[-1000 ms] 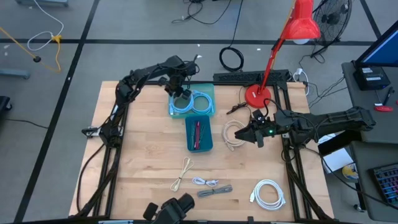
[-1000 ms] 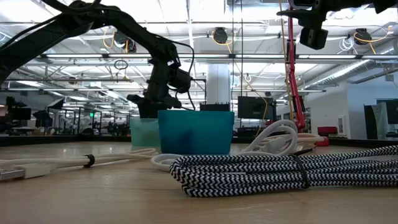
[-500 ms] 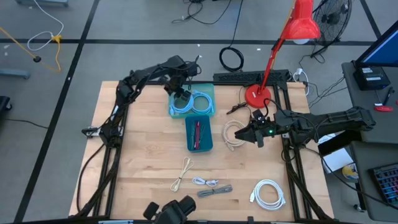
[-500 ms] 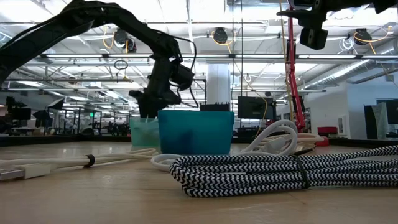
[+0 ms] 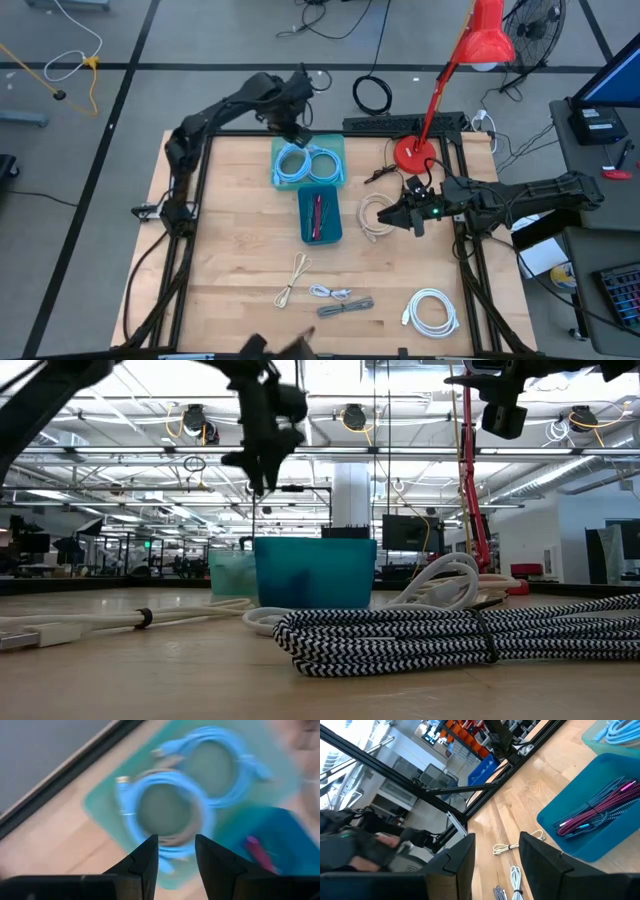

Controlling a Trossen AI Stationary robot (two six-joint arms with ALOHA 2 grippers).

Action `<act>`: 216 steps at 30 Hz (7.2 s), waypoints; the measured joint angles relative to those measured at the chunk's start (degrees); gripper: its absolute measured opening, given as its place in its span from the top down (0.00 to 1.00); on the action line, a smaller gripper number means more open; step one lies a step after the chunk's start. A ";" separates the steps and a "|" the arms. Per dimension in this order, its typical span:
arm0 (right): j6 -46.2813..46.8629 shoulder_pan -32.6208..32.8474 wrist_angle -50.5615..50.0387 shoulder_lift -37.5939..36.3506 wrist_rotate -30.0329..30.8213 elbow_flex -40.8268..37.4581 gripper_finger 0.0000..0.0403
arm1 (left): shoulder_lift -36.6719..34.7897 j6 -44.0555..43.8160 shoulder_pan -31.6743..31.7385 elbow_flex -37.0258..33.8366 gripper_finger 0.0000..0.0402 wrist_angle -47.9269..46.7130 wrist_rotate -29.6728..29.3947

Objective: Pick & Place USB Port
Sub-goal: Put the brown usb cable into the blue bin, then put the white usb cable into the blue bin

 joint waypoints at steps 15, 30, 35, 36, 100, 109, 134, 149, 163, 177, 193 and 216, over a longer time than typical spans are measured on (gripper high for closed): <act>0.61 -0.02 -0.23 0.00 -0.26 0.00 0.65 | -6.22 1.39 -27.35 -0.01 0.67 14.74 0.95; 0.64 -0.02 -39.34 0.02 2.97 -0.07 0.65 | -5.89 -13.22 -39.28 -2.51 0.67 26.79 -11.41; -0.46 -0.02 -39.17 0.42 3.18 -0.07 0.65 | -5.94 -19.42 -41.12 -2.51 0.67 25.67 -11.23; 0.57 -0.02 -39.45 0.94 3.71 -0.04 0.65 | -5.94 -20.58 -41.39 -2.51 0.67 25.19 -11.26; 12.57 11.10 -32.94 12.22 -4.39 0.00 0.78 | 3.15 -48.52 -58.31 -34.57 0.48 25.34 -3.44; 12.29 11.63 -32.34 12.20 -4.28 0.00 0.78 | 6.46 -45.00 -57.78 -34.25 0.69 28.31 2.09; 8.94 11.63 -30.24 12.22 -4.15 0.00 0.78 | -2.71 -48.44 -38.96 -13.41 1.00 25.65 -11.82; 8.99 12.04 -30.00 11.58 -4.26 0.00 0.78 | 6.78 -51.69 -31.51 -14.27 1.00 22.59 -0.38; 8.70 13.24 -29.12 11.54 -4.50 0.00 0.78 | 11.10 -51.56 -31.34 -14.32 1.00 22.20 0.29; 8.96 13.49 -29.10 11.54 -4.43 0.00 0.78 | 10.21 -51.47 -29.51 -14.29 0.96 22.75 1.51; 9.49 13.49 -28.29 11.54 -4.39 0.00 0.78 | 7.03 -45.19 -28.35 -13.94 0.65 22.24 0.89; 6.74 13.51 -25.53 11.46 -6.09 -0.02 0.78 | -6.75 -26.18 -52.57 -13.88 0.58 32.85 -9.52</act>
